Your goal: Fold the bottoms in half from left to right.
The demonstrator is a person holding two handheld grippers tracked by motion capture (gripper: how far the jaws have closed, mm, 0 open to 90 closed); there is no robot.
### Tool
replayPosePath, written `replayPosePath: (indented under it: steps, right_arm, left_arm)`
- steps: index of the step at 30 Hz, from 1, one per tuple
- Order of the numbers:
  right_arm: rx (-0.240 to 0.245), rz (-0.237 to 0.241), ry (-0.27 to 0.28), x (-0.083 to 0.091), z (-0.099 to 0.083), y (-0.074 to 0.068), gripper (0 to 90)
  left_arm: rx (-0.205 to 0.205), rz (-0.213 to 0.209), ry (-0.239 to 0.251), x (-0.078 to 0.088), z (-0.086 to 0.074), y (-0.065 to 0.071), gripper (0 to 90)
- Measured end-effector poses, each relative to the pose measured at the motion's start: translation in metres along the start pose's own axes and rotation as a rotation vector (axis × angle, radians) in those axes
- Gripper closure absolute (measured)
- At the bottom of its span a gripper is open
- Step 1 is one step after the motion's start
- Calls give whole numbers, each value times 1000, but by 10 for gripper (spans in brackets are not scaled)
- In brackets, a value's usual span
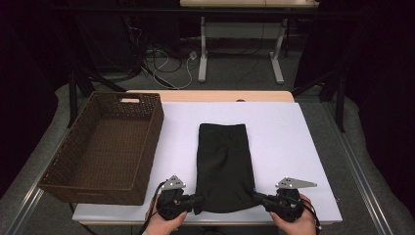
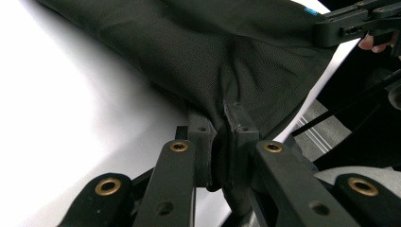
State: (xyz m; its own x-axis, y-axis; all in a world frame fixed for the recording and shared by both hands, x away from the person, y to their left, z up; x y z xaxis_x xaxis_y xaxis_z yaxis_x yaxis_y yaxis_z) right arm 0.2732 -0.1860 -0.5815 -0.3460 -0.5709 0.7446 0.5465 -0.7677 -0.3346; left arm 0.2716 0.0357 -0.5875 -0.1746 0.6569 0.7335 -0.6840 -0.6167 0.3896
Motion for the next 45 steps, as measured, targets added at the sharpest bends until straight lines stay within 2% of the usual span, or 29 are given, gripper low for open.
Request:
replayPosePath:
  steps: [7,11,14,17,20,22,24,26,30,31,33,37,40,45]
  right_arm:
    - [17,7,-1,3,-7,-6,845]
    - [19,13,-8,2,-8,-7,843]
    - [23,1,-17,1,-9,-6,834]
    - [21,-1,-29,-1,-10,-6,805]
    - [21,-13,-33,-3,-9,-4,720]
    - [19,-19,-3,-3,-6,-3,671]
    - [22,-27,12,-1,-5,-2,609]
    - [41,-47,46,0,-2,0,568]
    - [89,-87,75,-2,3,2,465]
    - [116,-105,85,-3,4,4,450]
    - [141,-131,83,-5,5,6,423]
    - [172,-141,104,-9,9,8,397]
    - [180,-130,121,-12,12,7,384]
    - [179,-148,131,-14,15,12,332]
  left_arm:
    - [0,-4,-4,1,-8,7,828]
    - [10,-10,-8,0,-10,5,818]
    - [12,-4,-9,-1,-10,2,786]
    - [29,7,-13,-1,-11,-1,710]
    - [49,13,-7,-2,-11,-5,583]
    - [52,35,-3,-1,-9,-10,542]
    - [58,59,24,0,-7,-13,465]
    - [65,70,42,2,-4,-17,407]
    - [61,105,76,4,-1,-23,278]
    - [64,108,82,5,0,-25,256]
    - [66,112,86,5,1,-26,223]
    - [67,130,97,5,2,-31,173]
    - [72,139,109,6,4,-35,152]
    - [71,160,107,6,5,-41,109]
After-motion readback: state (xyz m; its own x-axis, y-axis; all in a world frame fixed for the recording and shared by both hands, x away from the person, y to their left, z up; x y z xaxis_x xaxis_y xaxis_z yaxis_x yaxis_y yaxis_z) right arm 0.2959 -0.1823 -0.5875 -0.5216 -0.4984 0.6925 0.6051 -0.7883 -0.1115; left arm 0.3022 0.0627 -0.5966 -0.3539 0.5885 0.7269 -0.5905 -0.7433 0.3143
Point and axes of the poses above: each handheld gripper's, and its own axes: x roughly backward along the jaws, z roughly out of its top, y roughly to its right, the point moved 9 cm from there along -x, roughly forward along the jaws, and after that the axes turned 12 degrees about -y, right-handed, at the moved point
